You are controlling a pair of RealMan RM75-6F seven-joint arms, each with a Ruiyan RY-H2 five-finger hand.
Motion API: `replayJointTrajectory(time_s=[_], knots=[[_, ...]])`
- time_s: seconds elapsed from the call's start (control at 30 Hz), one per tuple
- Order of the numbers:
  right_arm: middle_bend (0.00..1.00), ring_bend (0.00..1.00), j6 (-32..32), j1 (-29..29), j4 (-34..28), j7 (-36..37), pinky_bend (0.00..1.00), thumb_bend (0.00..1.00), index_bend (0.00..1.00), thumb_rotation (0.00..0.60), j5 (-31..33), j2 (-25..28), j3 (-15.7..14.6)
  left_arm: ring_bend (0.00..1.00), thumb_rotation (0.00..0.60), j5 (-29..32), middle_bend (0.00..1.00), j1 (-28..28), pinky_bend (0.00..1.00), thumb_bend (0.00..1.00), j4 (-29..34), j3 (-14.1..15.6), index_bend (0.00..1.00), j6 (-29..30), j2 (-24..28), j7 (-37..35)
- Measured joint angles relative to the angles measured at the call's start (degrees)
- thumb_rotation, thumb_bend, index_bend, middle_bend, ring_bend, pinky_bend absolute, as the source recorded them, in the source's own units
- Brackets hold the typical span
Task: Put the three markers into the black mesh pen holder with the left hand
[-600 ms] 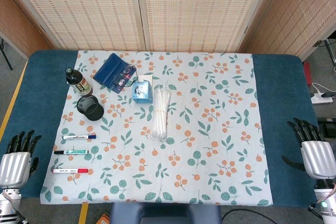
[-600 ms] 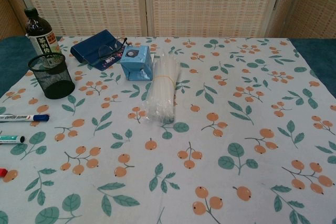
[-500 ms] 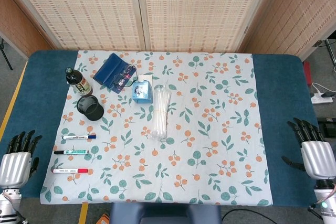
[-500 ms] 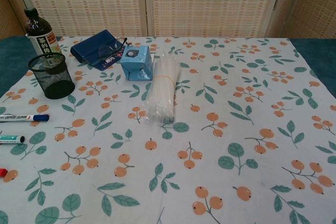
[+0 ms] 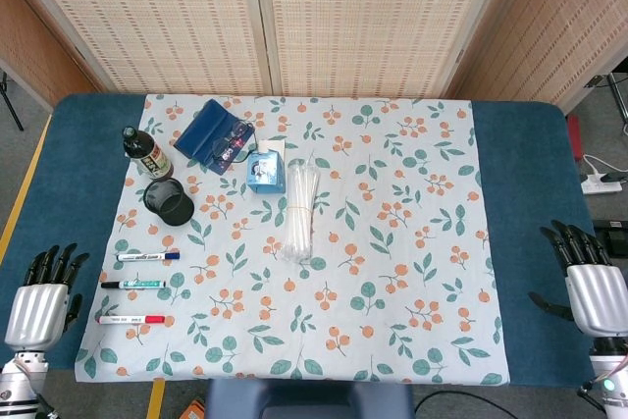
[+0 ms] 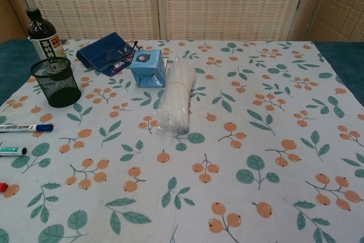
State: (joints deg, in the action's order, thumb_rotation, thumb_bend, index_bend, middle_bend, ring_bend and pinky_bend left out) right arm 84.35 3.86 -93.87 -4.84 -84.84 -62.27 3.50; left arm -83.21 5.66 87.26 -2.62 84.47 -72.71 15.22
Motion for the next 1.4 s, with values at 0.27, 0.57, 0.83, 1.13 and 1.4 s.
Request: replayJointTrajectory(time_s=[0.27,0.57,0.83,1.13,1.4], knots=[[0.06,0.08,-0.11,0.01,-0.04,0.18,0.14,0.00,0.13,0.600,-0.13,0.07,-0.08,0.00,0.600,-0.22,0.07,-0.17,0.08,0.41,0.78,0.06,0.18,0.64,0.18,1.27],[0.06,0.08,0.21,-0.15,-0.04,0.11,0.14,0.00,0.13,0.600,0.09,0.17,0.09,0.00,0.600,-1.05,0.12,-0.72,0.09,0.41,2.48,1.29,0.18,0.78,-0.71,1.51],[0.06,0.08,0.16,-0.11,-0.02,0.00,0.14,0.00,0.14,0.600,-0.08,0.11,0.06,0.05,0.600,-3.65,0.21,-2.25,0.11,0.42,3.21,4.39,0.24,1.67,-7.95,6.94],[0.06,0.08,0.44,-0.24,0.03,0.96,0.14,0.00,0.14,0.600,-0.43,0.38,0.01,0.12,0.600,-5.47,0.32,-3.73,0.16,0.42,-1.75,5.55,0.33,2.70,-21.33,19.50],[0.06,0.08,0.42,-0.25,0.23,1.61,0.14,0.00,0.13,0.600,-0.51,0.52,0.01,0.14,0.600,-3.35,0.33,-4.56,0.16,0.42,-9.01,3.13,0.33,3.75,-27.20,23.63]])
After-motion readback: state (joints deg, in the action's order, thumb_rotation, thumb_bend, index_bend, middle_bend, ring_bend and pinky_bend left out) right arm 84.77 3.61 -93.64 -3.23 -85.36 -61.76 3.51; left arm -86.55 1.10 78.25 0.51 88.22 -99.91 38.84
